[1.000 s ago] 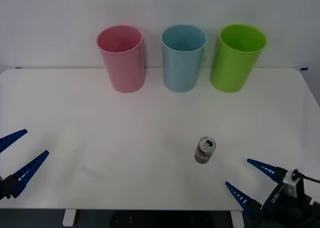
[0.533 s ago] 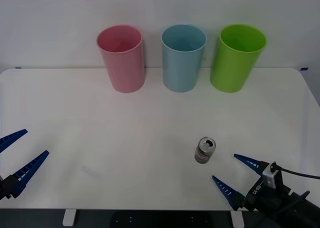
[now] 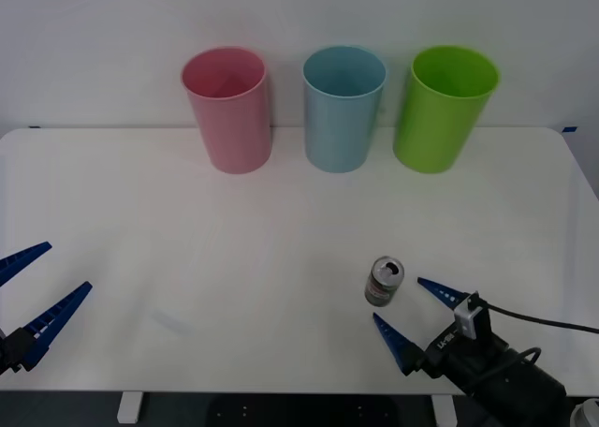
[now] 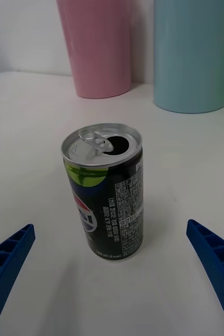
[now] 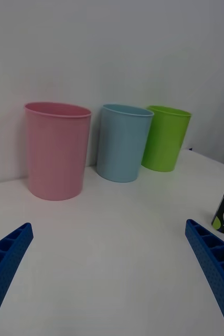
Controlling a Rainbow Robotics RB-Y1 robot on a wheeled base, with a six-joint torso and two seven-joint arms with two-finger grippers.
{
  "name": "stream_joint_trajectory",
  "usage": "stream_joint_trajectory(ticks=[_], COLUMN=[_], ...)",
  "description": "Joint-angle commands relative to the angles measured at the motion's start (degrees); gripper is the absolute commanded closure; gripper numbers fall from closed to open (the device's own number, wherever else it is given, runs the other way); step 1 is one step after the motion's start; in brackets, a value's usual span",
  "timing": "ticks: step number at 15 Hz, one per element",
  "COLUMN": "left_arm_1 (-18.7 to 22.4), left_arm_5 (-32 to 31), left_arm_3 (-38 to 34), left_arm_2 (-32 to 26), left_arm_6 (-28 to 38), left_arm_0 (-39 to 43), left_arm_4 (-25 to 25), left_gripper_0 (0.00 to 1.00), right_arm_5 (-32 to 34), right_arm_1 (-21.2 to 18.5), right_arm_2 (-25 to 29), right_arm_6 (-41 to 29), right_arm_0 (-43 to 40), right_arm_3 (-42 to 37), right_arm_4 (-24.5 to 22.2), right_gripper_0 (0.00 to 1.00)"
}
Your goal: Grasp the object on the table and drop it into the matching bin: aluminum can to the light blue bin, PET bottle to the pink bin.
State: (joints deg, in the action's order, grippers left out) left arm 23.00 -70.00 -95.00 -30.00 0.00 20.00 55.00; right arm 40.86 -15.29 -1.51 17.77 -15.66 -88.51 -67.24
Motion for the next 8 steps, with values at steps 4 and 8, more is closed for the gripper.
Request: stream_joint_trajectory(ticks=[4,8], left_arm_1=[0.00,0.00], left_arm_5=[0.00,0.00], left_arm_3=[0.00,0.00], left_arm_2=[0.00,0.00], left_arm_6=[0.00,0.00], left_arm_0=[0.00,0.00], left_arm_4=[0.00,0.00], left_gripper_0=[0.00,0.00], right_arm_5=[-4.30,-6.94], right_arm_1=[0.00,0.00], right_arm_2=[-3.24,-4.99], right_arm_6=[0.25,0.25], right_arm_0=[1.95,3.18], right_arm_3=[0.00,0.00], right_arm_4=[0.00,0.00], right_gripper_0=[0.00,0.00])
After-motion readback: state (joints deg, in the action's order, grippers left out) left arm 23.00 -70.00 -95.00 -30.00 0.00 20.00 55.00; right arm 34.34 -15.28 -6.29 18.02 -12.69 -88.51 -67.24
